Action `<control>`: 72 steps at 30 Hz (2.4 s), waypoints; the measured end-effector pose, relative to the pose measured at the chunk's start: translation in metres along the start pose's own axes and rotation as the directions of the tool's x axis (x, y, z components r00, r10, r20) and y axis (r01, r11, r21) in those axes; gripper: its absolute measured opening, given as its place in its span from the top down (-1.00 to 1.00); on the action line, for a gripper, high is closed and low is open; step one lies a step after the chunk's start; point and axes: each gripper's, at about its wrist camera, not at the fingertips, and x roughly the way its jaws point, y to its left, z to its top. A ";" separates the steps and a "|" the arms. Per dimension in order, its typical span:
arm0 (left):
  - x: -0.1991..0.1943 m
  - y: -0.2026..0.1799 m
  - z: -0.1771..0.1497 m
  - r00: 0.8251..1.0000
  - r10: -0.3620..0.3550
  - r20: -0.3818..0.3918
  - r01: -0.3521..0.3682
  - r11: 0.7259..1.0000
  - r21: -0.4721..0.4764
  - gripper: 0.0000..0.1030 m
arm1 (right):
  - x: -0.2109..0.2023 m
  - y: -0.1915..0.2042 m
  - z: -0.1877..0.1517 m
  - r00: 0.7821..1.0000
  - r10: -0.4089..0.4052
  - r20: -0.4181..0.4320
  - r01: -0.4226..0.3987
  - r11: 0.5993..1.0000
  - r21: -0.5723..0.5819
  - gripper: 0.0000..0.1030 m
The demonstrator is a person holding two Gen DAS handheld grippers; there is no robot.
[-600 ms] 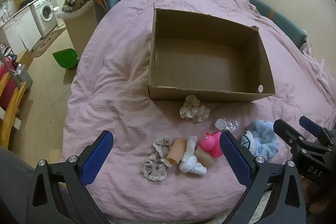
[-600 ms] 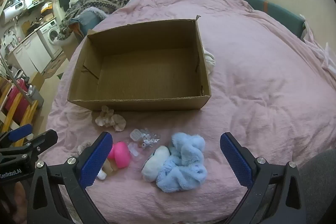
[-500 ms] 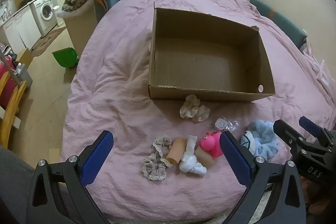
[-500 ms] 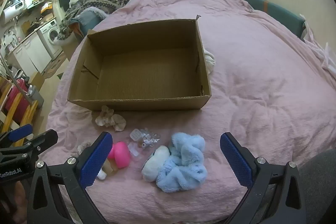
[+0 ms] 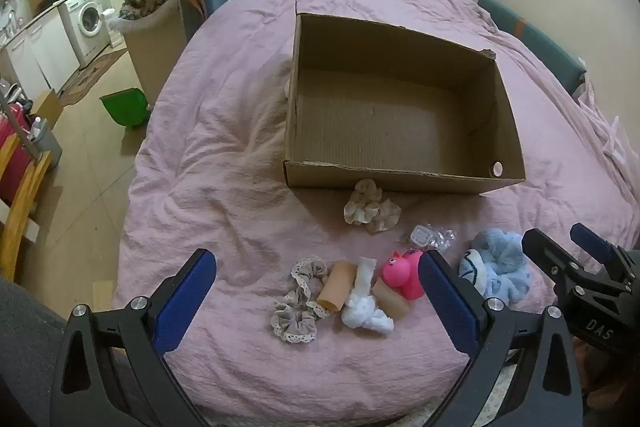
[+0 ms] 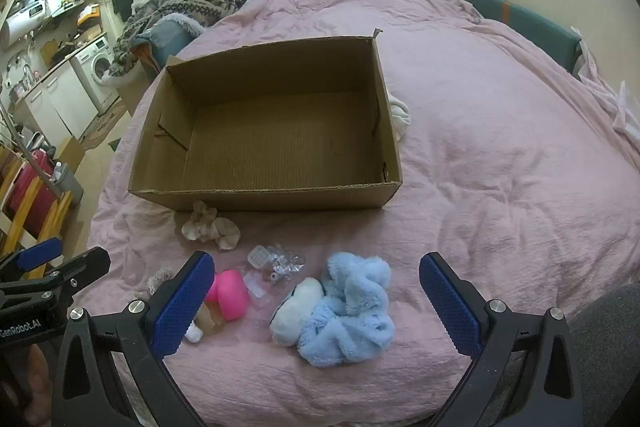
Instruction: Organize soft objects
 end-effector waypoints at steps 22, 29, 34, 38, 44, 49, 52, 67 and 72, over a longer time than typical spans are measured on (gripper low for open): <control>0.004 0.002 -0.003 1.000 0.000 -0.008 0.000 1.000 0.001 -0.96 | 0.000 -0.001 0.001 1.000 0.008 -0.002 -0.008 1.000 0.002 -1.00; 0.008 0.004 -0.007 1.000 0.004 -0.015 -0.004 1.000 0.000 -0.96 | 0.000 -0.001 0.001 1.000 0.001 -0.007 -0.001 1.000 0.010 -1.00; 0.007 0.005 -0.007 1.000 0.002 -0.015 -0.002 1.000 -0.006 -0.96 | 0.001 -0.004 0.001 1.000 -0.006 -0.007 0.006 1.000 0.020 -1.00; 0.009 0.004 -0.004 1.000 0.012 -0.018 -0.013 1.000 -0.008 -0.96 | 0.003 -0.004 0.001 1.000 -0.007 -0.011 0.007 1.000 0.022 -1.00; 0.011 0.010 -0.001 0.999 0.018 -0.029 -0.020 0.999 -0.038 -0.96 | 0.003 -0.004 0.001 1.000 -0.004 -0.009 0.004 1.000 0.020 -1.00; 0.011 0.011 -0.001 0.999 0.022 -0.029 -0.024 0.999 -0.040 -0.96 | 0.001 -0.004 0.001 1.000 0.000 -0.006 0.000 1.000 0.023 -1.00; 0.010 0.011 -0.001 0.999 0.025 -0.026 -0.026 0.999 -0.031 -0.96 | 0.000 -0.005 0.001 1.000 0.004 -0.001 -0.004 1.000 0.027 -1.00; 0.007 0.009 -0.001 0.999 0.025 -0.019 -0.026 0.999 -0.025 -0.96 | 0.000 -0.006 0.001 1.000 0.005 -0.004 -0.005 1.000 0.029 -1.00; 0.006 0.008 0.000 0.999 0.026 -0.025 -0.026 0.999 -0.021 -0.96 | 0.004 -0.008 0.003 0.999 0.021 -0.036 -0.020 0.999 0.040 -1.00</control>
